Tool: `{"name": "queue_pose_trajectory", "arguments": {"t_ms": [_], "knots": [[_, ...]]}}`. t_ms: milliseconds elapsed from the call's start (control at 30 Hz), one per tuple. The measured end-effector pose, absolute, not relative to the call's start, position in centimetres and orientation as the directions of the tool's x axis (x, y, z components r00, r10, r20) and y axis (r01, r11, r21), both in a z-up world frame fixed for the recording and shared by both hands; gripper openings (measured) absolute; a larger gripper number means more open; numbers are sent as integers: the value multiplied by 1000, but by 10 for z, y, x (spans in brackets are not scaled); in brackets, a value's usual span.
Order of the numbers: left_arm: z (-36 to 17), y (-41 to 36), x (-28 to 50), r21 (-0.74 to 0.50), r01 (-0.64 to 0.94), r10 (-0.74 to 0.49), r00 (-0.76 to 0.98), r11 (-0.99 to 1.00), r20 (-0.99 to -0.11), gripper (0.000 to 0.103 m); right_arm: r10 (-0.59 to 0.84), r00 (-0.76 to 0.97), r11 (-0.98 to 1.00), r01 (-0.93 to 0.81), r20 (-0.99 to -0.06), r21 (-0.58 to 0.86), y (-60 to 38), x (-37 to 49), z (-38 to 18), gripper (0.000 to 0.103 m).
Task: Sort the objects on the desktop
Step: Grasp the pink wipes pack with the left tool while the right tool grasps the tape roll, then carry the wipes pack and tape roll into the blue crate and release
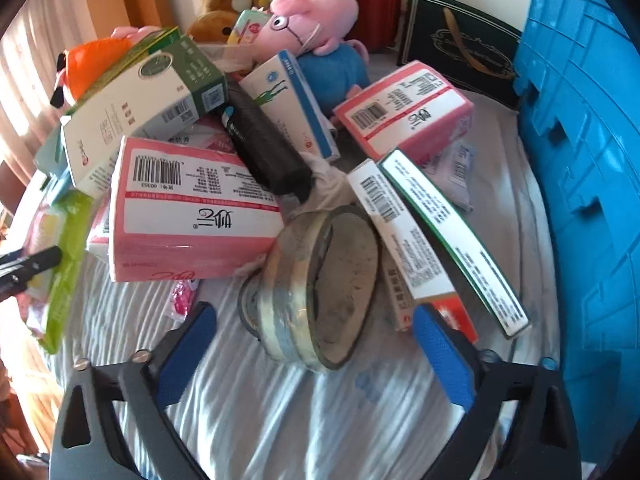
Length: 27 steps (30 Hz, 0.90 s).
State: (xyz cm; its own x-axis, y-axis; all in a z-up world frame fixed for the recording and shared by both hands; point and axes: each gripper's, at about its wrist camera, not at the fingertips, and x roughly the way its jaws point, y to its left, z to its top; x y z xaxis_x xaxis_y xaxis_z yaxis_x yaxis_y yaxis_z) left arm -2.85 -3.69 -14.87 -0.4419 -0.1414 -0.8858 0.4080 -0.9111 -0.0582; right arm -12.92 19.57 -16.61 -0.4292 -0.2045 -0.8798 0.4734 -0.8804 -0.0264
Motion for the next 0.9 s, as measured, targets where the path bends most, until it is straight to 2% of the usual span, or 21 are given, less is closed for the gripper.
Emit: {"name": "queue_pose_trajectory", "arguments": {"t_ms": [67, 133, 200, 267, 533, 600, 667, 733, 900], "knots": [[-141, -39, -23, -45, 401, -152, -445, -915, -883, 62, -185, -415, -874, 483, -891, -43, 189, -131, -174, 68], [-135, -43, -18, -46, 389, -148, -454, -920, -878, 62, -179, -400, -873, 485, -899, -43, 184, -133, -180, 64], [-135, -59, -17, -54, 383, -140, -461, -922, -876, 62, -172, -399, -871, 489, -901, -50, 179, -135, -185, 53], [-128, -59, -15, -64, 383, -135, -471, -921, -872, 62, -205, -375, -865, 502, -904, -12, 176, -138, -188, 34], [-87, -54, -12, -34, 341, -169, -548, -939, -819, 62, -297, -397, -847, 529, -868, 47, 183, -118, -147, 32], [-75, -46, -12, -16, 322, -182, -573, -947, -799, 62, -333, -415, -841, 538, -846, 67, 188, -111, -127, 26], [-64, -38, -17, -11, 299, -179, -599, -954, -780, 62, -344, -452, -837, 545, -823, 51, 191, -106, -109, 16], [-53, -31, -22, -6, 281, -176, -617, -960, -767, 62, -350, -473, -838, 544, -809, 45, 193, -104, -96, 13], [-22, -7, -25, -5, 188, -131, -698, -982, -704, 62, -396, -527, -841, 538, -752, 65, 206, -104, -57, 13]]}}
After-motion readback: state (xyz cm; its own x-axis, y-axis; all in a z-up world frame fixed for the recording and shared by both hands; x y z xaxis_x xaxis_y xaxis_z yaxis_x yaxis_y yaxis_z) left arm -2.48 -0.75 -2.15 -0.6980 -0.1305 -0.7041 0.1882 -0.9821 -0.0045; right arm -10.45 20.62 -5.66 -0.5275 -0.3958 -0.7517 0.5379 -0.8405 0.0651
